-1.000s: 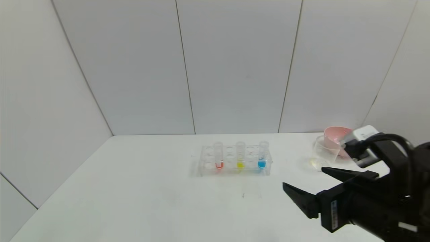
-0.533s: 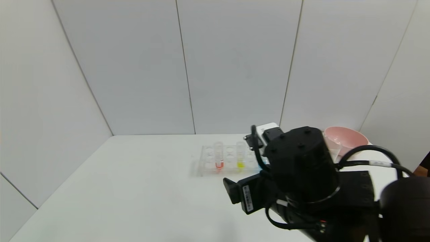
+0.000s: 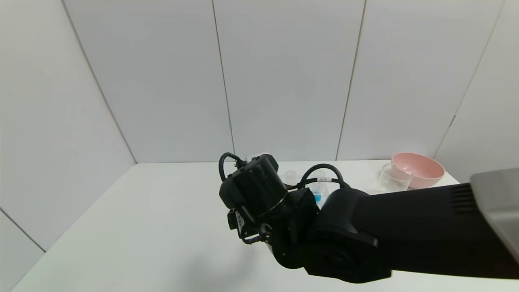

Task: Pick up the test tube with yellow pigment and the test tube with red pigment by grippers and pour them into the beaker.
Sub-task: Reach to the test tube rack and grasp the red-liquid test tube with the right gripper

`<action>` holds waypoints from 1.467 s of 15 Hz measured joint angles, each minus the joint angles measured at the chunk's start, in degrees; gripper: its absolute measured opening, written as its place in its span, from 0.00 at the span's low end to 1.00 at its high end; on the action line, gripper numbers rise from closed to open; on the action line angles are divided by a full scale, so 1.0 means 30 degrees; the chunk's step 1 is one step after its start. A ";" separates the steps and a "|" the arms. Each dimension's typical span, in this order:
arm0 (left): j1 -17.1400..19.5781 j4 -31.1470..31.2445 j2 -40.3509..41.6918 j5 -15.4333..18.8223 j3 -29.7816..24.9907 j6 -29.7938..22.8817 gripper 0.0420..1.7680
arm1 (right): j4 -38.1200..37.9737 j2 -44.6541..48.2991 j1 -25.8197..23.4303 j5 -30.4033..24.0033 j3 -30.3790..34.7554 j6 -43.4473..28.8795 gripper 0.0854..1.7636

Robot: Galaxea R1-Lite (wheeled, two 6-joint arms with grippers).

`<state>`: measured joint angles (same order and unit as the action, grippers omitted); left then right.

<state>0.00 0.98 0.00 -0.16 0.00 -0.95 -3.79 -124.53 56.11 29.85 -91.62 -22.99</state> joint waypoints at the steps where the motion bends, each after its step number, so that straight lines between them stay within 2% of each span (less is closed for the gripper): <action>1: 0.0000 0.0000 0.0000 0.0000 0.0000 0.0008 0.97 | -0.0402 -0.0707 -0.0081 0.0093 -0.1020 -0.0126 0.97; 6: 0.0000 0.0000 0.0000 0.0000 0.0000 0.0000 0.97 | -0.1946 -0.4173 -0.0796 0.1378 -0.6055 -0.0199 0.97; 8: 0.0000 0.0000 0.0000 0.0000 0.0000 0.0000 0.97 | -0.1792 -0.5173 -0.1219 0.1873 -0.7038 0.0037 0.97; 11: 0.0000 0.0000 0.0000 0.0000 0.0000 0.0000 0.97 | -0.1308 -0.6038 -0.1634 0.1946 -0.7375 0.0374 0.97; 16: 0.0000 0.0000 0.0000 0.0008 0.0000 0.0000 0.97 | 0.2540 -0.6973 -0.2377 0.1926 -0.7396 0.1999 0.97; 22: 0.0000 0.0000 0.0000 0.0000 0.0000 0.0000 0.97 | 0.3808 -0.7501 -0.2804 0.1926 -0.7396 0.2337 0.97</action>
<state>0.00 0.98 0.00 -0.16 0.00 -0.95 7.63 -147.03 47.70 35.63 -113.81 -15.98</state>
